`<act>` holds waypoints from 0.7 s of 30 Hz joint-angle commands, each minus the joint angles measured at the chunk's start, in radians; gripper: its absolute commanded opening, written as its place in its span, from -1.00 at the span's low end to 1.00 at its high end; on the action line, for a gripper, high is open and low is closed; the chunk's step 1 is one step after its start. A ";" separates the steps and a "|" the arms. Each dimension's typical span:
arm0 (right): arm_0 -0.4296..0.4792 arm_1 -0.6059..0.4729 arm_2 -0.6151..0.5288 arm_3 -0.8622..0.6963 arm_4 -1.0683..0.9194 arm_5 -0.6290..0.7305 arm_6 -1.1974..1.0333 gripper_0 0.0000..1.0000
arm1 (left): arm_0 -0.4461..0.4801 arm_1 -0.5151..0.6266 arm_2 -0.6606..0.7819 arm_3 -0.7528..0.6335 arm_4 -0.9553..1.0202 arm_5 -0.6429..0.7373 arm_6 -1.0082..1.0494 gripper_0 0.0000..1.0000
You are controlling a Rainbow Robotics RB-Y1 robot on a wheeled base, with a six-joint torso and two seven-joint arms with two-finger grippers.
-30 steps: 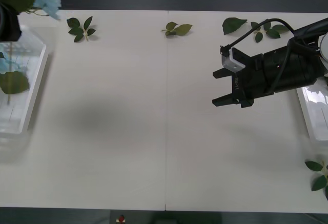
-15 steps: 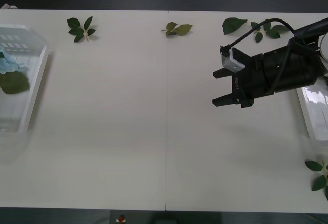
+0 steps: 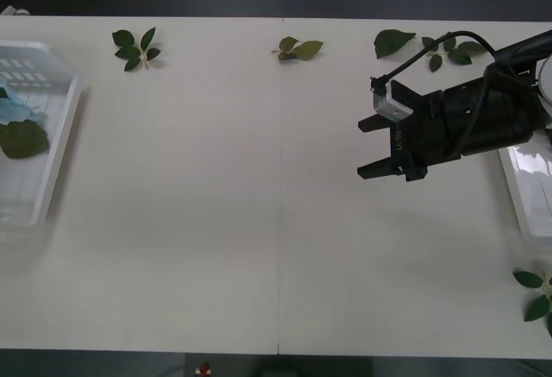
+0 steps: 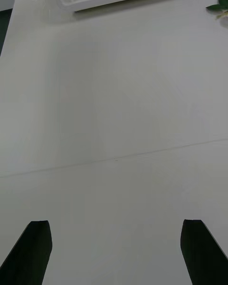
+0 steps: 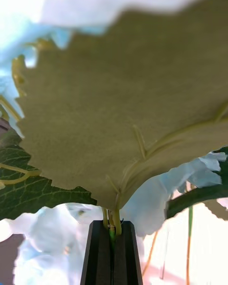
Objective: Put the red flowers into the right box and the blue flowers into the left box
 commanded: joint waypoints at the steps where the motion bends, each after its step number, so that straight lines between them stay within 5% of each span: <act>1: -0.015 0.006 -0.021 -0.011 0.000 -0.005 0.007 0.57 | -0.012 0.003 0.018 0.000 0.040 -0.011 -0.017 -0.87; 2: -0.015 0.006 -0.021 -0.011 0.000 -0.005 0.007 0.57 | -0.009 0.003 0.018 0.000 0.051 -0.009 -0.019 -0.70; 4: -0.015 0.006 -0.021 -0.011 0.000 -0.005 0.007 0.57 | -0.003 0.003 0.019 0.000 0.109 0.009 -0.026 0.05; 10: -0.015 0.006 -0.021 -0.011 0.000 -0.005 0.007 0.57 | -0.005 0.003 0.091 -0.002 0.266 0.179 -0.081 0.94; 21: -0.015 0.006 -0.021 -0.011 0.000 -0.005 0.007 0.57 | -0.001 0.003 0.337 -0.002 0.634 0.611 -0.219 1.00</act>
